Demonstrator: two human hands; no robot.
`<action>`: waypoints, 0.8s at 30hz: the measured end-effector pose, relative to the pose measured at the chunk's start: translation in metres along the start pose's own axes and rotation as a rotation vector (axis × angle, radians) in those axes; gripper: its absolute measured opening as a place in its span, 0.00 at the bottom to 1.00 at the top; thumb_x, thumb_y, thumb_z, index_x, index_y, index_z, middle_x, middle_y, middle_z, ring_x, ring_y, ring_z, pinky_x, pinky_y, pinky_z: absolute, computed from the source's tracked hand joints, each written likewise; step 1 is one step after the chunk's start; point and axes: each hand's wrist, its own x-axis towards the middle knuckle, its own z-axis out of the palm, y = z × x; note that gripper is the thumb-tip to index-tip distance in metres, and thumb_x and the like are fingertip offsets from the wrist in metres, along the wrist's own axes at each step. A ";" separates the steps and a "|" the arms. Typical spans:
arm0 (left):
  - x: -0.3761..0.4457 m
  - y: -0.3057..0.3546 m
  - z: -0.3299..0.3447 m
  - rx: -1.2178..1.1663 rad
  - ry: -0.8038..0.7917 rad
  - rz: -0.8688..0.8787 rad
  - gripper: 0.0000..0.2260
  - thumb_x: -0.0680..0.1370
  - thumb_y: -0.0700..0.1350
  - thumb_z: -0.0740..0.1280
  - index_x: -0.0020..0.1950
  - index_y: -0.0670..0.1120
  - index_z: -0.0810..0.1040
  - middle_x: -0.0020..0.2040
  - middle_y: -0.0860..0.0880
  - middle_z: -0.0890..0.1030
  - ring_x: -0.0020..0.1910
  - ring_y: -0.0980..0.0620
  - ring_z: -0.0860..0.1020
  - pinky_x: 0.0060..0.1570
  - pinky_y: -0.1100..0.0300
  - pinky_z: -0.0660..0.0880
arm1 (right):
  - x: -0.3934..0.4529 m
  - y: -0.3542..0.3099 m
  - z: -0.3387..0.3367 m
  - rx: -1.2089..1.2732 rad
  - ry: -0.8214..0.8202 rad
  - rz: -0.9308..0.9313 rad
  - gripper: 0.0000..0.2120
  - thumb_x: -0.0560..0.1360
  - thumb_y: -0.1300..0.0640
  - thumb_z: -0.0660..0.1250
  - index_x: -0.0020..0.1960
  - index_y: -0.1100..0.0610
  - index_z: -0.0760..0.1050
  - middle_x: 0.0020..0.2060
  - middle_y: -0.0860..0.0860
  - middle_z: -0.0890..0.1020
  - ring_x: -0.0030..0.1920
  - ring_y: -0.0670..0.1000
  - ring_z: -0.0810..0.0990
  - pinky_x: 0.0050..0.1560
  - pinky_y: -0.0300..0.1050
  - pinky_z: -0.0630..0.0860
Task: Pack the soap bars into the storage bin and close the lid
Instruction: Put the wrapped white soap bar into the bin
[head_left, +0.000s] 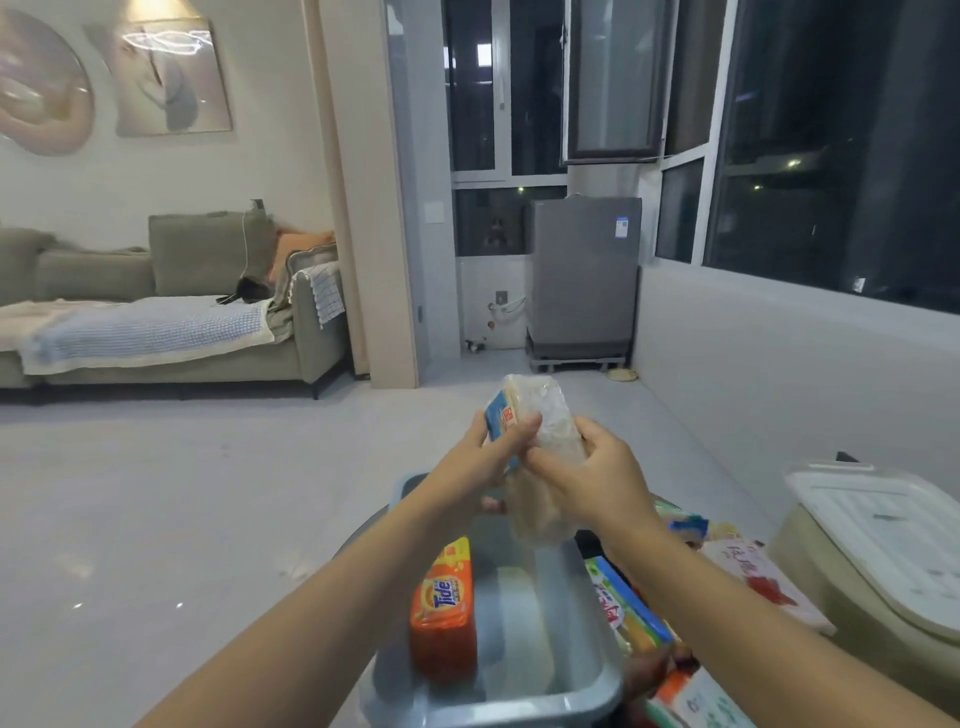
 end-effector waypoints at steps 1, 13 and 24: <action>0.001 -0.003 -0.003 -0.008 0.009 -0.029 0.26 0.71 0.61 0.69 0.67 0.59 0.68 0.59 0.51 0.80 0.56 0.48 0.80 0.52 0.49 0.80 | -0.001 0.001 0.004 0.026 -0.018 0.008 0.18 0.67 0.48 0.74 0.54 0.51 0.76 0.45 0.49 0.84 0.46 0.50 0.82 0.46 0.46 0.80; 0.012 -0.057 -0.013 -0.073 0.135 -0.524 0.19 0.77 0.52 0.63 0.59 0.38 0.72 0.40 0.40 0.75 0.36 0.45 0.75 0.39 0.55 0.73 | 0.007 0.050 0.004 -0.071 -0.243 0.055 0.13 0.74 0.60 0.67 0.58 0.56 0.78 0.46 0.45 0.82 0.42 0.38 0.80 0.35 0.22 0.71; 0.036 -0.097 0.000 0.012 0.107 -0.618 0.16 0.80 0.47 0.58 0.62 0.39 0.72 0.50 0.40 0.78 0.45 0.43 0.75 0.48 0.53 0.74 | 0.001 0.087 0.007 0.039 -0.258 0.271 0.20 0.77 0.54 0.61 0.69 0.49 0.66 0.47 0.39 0.74 0.42 0.35 0.71 0.33 0.26 0.68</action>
